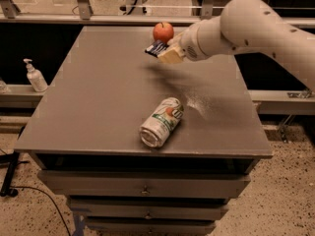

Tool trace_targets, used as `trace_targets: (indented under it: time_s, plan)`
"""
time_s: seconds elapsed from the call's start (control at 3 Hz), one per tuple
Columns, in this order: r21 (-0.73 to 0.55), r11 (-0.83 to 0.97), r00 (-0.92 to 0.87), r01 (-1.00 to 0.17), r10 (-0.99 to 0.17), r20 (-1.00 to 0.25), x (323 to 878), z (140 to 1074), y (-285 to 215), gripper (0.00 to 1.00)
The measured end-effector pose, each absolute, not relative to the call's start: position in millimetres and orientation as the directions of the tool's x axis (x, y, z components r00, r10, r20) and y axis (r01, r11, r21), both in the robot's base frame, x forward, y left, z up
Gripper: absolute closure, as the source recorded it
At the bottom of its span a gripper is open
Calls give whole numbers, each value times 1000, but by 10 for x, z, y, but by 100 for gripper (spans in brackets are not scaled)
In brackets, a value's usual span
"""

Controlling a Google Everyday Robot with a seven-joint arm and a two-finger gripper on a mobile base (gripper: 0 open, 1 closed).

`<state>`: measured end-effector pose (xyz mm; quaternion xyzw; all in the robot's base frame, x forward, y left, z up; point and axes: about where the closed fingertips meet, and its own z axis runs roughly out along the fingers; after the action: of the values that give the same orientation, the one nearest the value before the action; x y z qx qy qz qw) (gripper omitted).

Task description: Move rxbar blueberry near apple

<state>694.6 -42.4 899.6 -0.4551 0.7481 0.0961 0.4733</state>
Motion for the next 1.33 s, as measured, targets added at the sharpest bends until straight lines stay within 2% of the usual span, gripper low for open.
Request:
trace_targets:
  time_s: [0.67, 1.0, 1.33]
  plan:
    - [-325, 682, -216, -655, -581, -784, 7521, 8759, -1537, 100]
    - [-327, 687, -234, -648, -589, -774, 7820, 8673, -1776, 100]
    - [-317, 674, -233, -668, -593, -771, 8043, 8629, -1804, 100]
